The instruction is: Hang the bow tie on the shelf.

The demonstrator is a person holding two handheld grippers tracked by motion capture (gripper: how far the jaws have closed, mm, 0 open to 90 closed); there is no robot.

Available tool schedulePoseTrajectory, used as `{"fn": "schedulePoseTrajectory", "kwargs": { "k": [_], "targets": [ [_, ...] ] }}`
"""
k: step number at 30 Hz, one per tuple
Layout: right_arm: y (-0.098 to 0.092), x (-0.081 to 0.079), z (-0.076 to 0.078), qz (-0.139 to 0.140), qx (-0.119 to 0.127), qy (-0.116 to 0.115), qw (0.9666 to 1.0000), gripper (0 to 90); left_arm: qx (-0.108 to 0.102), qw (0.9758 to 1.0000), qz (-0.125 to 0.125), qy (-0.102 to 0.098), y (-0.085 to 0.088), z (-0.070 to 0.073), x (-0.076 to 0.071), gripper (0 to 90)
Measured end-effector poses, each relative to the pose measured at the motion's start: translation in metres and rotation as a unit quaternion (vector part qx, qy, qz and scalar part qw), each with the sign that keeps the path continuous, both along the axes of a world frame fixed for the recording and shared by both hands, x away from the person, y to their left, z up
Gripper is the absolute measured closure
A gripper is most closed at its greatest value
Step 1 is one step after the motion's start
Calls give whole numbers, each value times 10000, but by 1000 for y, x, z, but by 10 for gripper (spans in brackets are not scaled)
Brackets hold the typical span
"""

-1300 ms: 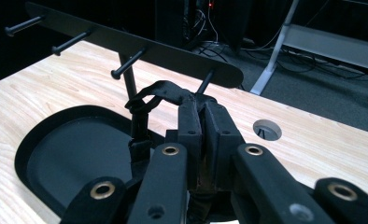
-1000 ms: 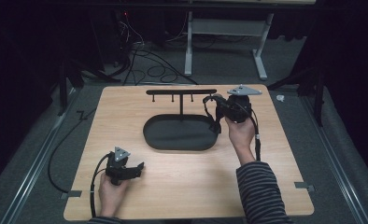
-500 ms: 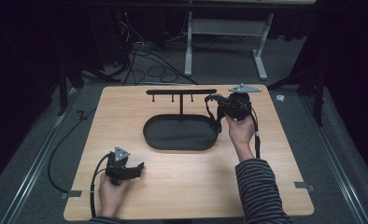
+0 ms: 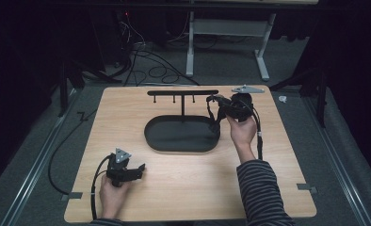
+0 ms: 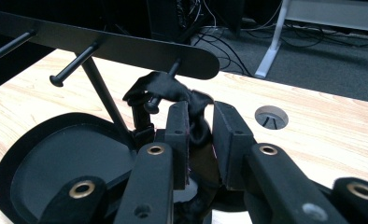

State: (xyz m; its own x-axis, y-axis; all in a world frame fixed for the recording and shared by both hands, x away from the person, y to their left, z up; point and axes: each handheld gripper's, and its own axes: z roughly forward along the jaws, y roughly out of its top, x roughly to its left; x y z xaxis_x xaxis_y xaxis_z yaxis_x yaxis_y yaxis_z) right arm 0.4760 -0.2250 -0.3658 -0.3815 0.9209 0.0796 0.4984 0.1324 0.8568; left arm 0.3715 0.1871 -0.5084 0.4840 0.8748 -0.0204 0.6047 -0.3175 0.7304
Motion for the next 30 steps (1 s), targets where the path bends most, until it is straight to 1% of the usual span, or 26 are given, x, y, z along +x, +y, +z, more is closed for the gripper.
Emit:
{"fn": "schedulePoseTrajectory", "kwargs": {
  "k": [2, 4, 6, 7, 10, 15, 16, 19, 24, 30],
  "targets": [
    [-1, -1, 1, -2, 13, 19, 10000, 756, 2, 10000, 2, -1, 0, 0, 0, 172],
    [-2, -2, 2, 3, 74, 17, 10000, 708, 0, 10000, 1, -1, 0, 0, 0, 172],
    [-5, -5, 3, 2, 143, 8, 9999, 687, 1, 10000, 3, -1, 0, 0, 0, 172],
    [-6, -7, 4, -1, 119, -54, 9999, 679, 2, 10000, 2, -2, 0, 0, 0, 172],
    [-10, -10, 3, -32, 139, -89, 9999, 648, 1, 10000, 2, -1, 0, 0, 0, 172],
    [-19, -16, -1, -80, 203, -55, 9997, 603, 0, 10000, 2, 0, 0, 0, 0, 172],
    [-21, -17, -1, -99, 238, -18, 9997, 594, -1, 10000, 0, 0, 0, 0, 0, 172],
    [-26, -21, -1, -105, 324, -41, 9994, 583, -2, 10000, 0, 1, 0, 0, 0, 173],
    [-33, -28, -1, -121, 312, -105, 9994, 573, -4, 10000, 1, -1, 0, 0, 0, 173],
    [-41, -35, -2, -170, 344, -126, 9992, 567, -5, 10000, 1, 0, 0, 0, 0, 173]
  ]
}}
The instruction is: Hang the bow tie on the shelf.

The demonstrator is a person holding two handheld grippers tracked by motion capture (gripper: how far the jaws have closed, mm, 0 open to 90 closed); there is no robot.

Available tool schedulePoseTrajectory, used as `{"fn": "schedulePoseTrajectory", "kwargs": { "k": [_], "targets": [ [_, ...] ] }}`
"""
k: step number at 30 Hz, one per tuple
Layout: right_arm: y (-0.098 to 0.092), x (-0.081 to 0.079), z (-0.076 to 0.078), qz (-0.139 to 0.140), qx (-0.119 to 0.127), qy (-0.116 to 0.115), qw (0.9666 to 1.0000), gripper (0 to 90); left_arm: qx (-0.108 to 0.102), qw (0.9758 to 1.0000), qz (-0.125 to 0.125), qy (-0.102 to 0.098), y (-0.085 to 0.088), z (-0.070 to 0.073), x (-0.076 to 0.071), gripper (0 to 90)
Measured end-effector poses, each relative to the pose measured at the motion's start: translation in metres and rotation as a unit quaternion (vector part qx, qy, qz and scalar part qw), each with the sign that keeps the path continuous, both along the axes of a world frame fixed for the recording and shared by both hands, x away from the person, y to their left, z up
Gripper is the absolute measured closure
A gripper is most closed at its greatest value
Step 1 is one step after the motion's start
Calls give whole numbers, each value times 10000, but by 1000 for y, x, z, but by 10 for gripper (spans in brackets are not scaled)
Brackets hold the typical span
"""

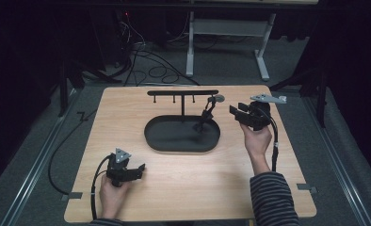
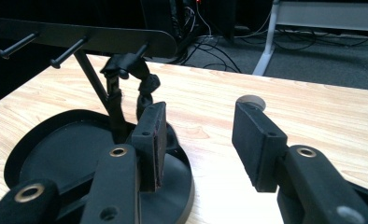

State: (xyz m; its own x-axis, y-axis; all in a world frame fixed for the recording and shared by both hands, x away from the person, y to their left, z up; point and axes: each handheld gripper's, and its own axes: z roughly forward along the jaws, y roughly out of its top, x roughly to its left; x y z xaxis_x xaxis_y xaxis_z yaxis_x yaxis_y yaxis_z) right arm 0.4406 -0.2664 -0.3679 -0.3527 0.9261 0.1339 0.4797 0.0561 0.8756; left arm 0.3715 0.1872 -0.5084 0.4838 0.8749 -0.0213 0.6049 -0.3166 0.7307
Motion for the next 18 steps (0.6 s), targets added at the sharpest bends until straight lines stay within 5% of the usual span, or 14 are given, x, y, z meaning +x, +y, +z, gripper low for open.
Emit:
{"fn": "schedulePoseTrajectory", "kwargs": {
  "k": [18],
  "targets": [
    [-16, -22, -2, -36, -85, -185, 9998, 586, 9, 10000, -6, 3, 0, 0, 0, 172]
  ]
}}
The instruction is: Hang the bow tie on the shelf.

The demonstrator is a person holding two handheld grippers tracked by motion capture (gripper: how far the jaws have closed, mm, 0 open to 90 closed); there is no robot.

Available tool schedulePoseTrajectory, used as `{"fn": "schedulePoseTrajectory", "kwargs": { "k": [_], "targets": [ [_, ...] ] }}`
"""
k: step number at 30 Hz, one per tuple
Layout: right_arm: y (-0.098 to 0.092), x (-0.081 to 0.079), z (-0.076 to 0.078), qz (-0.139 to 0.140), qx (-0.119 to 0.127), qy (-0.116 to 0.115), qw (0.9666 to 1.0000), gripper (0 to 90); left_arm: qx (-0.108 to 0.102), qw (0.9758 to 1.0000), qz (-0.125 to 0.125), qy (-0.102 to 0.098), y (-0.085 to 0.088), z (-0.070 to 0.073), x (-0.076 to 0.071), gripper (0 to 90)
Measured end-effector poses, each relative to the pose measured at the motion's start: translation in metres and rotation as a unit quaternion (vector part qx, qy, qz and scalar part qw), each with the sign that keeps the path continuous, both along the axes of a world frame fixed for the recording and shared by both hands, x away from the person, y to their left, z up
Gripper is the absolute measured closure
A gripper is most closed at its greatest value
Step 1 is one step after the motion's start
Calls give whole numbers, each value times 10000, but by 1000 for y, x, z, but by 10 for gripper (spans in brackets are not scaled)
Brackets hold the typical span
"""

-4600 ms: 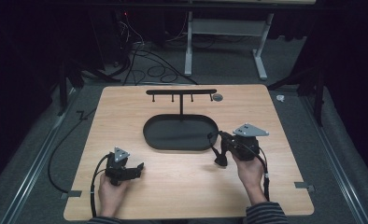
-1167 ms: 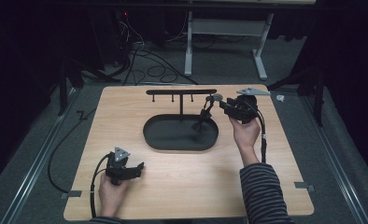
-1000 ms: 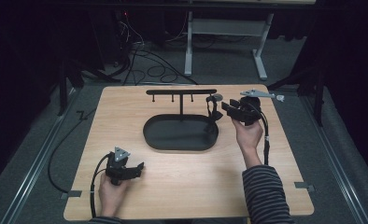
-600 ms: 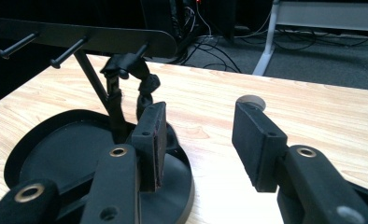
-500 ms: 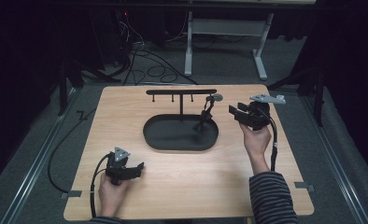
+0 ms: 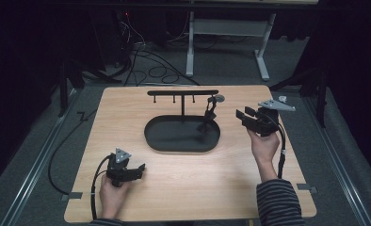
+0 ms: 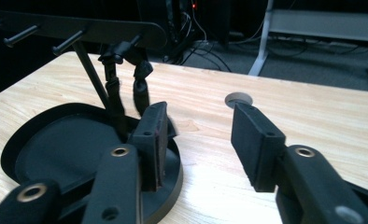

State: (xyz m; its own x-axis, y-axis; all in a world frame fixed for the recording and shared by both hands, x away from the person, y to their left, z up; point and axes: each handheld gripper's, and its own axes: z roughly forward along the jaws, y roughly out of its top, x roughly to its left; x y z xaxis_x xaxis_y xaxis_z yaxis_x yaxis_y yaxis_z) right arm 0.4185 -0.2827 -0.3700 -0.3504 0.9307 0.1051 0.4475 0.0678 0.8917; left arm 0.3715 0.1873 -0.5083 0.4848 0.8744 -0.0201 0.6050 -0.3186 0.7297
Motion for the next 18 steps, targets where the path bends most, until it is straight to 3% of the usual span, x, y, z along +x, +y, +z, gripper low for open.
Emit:
{"fn": "schedulePoseTrajectory", "kwargs": {
  "k": [18],
  "targets": [
    [-13, -24, 0, -62, -81, -42, 9999, 596, -2, 10000, -5, 2, 0, 0, 1, 173]
  ]
}}
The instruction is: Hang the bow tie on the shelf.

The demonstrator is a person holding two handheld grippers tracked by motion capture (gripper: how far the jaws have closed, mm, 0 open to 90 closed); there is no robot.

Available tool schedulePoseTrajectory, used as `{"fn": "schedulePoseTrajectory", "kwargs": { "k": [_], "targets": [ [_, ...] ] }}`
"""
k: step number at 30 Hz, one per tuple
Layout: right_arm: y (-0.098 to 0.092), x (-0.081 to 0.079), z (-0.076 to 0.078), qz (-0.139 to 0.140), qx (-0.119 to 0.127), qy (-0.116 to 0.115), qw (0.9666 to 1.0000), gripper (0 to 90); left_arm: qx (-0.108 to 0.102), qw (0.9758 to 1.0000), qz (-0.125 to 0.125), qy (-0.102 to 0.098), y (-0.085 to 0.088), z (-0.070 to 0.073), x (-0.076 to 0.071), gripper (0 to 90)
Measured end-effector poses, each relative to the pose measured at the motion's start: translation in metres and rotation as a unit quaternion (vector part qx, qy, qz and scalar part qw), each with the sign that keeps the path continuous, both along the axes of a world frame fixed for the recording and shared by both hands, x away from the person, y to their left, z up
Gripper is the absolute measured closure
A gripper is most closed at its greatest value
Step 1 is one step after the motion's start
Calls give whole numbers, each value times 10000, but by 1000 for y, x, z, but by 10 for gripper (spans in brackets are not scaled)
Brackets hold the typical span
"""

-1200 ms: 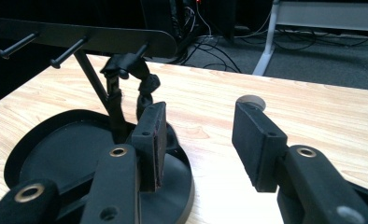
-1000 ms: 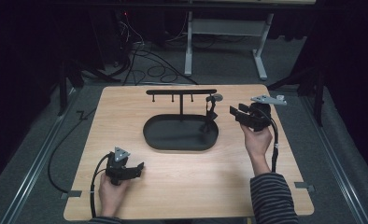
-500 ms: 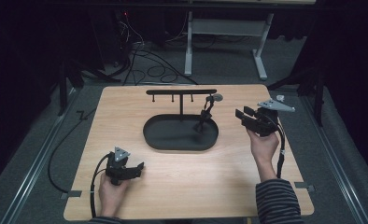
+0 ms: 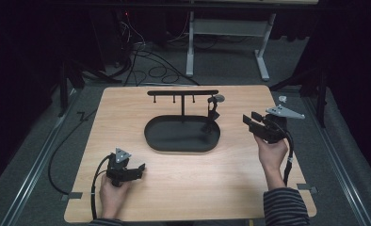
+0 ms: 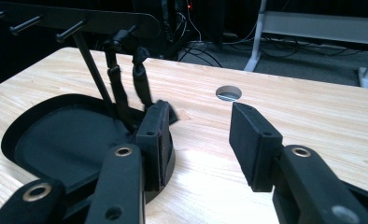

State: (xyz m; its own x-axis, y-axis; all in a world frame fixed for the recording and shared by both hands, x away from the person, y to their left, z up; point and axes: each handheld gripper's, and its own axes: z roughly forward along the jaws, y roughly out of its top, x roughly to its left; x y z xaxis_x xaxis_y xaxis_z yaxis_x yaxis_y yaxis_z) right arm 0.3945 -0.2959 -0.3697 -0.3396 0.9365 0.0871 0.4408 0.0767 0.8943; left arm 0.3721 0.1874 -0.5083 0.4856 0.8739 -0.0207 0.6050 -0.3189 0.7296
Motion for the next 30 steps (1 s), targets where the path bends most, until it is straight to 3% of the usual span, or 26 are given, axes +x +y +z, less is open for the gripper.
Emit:
{"fn": "schedulePoseTrajectory", "kwargs": {
  "k": [14, 30],
  "targets": [
    [-8, -20, 0, 23, 87, -165, 9998, 601, -2, 10000, 3, 0, 0, 0, 0, 173],
    [-14, -36, -13, 37, 194, -92, 9998, 601, -8, 10000, 7, -4, 0, 0, 0, 173]
  ]
}}
